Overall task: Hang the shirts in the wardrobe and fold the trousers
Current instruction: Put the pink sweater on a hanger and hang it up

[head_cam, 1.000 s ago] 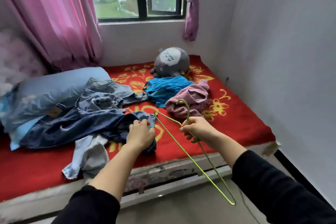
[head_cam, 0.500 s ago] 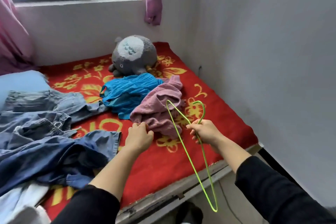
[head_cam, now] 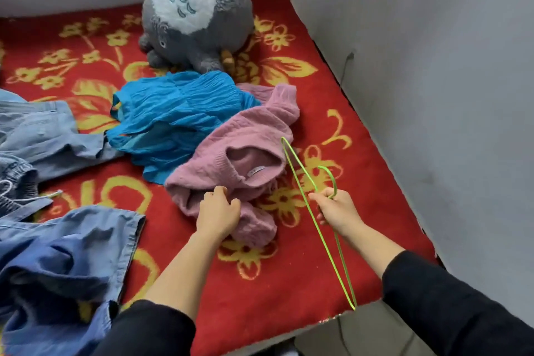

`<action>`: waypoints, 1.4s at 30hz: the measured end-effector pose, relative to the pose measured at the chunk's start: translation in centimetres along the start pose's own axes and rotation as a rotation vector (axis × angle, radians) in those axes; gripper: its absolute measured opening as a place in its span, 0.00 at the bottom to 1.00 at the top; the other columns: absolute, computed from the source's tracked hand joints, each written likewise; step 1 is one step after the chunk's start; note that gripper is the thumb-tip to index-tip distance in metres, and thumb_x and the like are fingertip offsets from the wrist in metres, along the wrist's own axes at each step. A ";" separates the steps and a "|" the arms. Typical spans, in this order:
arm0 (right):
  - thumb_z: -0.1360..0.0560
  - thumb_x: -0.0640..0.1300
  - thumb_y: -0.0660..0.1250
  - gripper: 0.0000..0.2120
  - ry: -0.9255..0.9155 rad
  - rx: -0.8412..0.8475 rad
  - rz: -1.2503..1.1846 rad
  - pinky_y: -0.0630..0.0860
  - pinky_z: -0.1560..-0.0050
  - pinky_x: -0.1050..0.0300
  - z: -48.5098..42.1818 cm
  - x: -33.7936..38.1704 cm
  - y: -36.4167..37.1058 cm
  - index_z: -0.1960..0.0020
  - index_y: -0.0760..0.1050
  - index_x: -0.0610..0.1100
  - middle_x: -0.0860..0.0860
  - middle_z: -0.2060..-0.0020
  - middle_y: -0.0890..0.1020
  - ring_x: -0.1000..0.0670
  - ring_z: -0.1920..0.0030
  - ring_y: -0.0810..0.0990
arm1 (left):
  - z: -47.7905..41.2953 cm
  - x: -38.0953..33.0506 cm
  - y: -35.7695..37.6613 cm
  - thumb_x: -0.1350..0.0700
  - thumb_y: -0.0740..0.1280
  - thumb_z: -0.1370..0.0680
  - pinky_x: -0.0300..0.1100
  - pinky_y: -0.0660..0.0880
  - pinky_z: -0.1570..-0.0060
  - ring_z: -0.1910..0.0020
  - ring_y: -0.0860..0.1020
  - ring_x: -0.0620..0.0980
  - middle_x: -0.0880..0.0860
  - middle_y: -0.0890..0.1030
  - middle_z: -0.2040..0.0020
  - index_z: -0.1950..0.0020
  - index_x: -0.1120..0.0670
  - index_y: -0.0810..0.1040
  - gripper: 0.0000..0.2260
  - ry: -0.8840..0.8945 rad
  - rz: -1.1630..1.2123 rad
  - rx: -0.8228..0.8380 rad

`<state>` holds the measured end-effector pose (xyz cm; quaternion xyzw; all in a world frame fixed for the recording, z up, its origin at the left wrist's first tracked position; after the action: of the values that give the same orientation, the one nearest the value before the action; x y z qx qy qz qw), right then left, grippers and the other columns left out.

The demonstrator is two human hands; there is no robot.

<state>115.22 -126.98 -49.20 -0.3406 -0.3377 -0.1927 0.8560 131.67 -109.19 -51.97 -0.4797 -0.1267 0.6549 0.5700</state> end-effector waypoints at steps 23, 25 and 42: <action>0.41 0.75 0.68 0.41 0.467 0.205 -0.534 0.78 0.47 0.51 -5.5 -3.8 14.5 0.39 0.75 0.48 0.49 0.47 0.82 0.46 0.48 0.81 | -7.2 0.3 0.3 0.53 0.63 0.30 0.47 0.72 0.62 0.69 0.74 0.48 0.47 0.77 0.73 0.67 0.52 0.76 0.07 0.183 0.284 0.124; 0.48 0.76 0.72 0.46 0.511 0.168 -0.641 0.77 0.42 0.48 -5.4 -2.7 14.7 0.43 0.78 0.44 0.49 0.46 0.83 0.45 0.47 0.82 | -6.2 0.7 0.0 0.51 0.62 0.33 0.46 0.72 0.63 0.71 0.71 0.46 0.47 0.75 0.74 0.66 0.53 0.76 0.07 0.222 0.312 0.211; 0.30 0.32 0.68 0.17 -0.465 0.119 -0.171 0.65 0.71 0.64 4.1 17.7 -0.3 0.75 0.74 0.45 0.56 0.76 0.72 0.59 0.74 0.68 | 2.5 -6.6 -14.2 0.58 0.67 0.26 0.41 0.74 0.56 0.60 0.79 0.47 0.52 0.84 0.59 0.56 0.51 0.83 0.06 0.298 0.646 0.123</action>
<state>125.54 -125.99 -34.33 -0.2951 -0.5638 -0.1608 0.7545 137.86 -109.43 -37.43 -0.5500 0.1555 0.7306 0.3736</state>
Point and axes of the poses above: each hand's wrist, its own z-axis away from the middle knuckle, its own y-axis out of the palm, x = y × z, the point moved 3 cm from there along -z, towards the middle knuckle
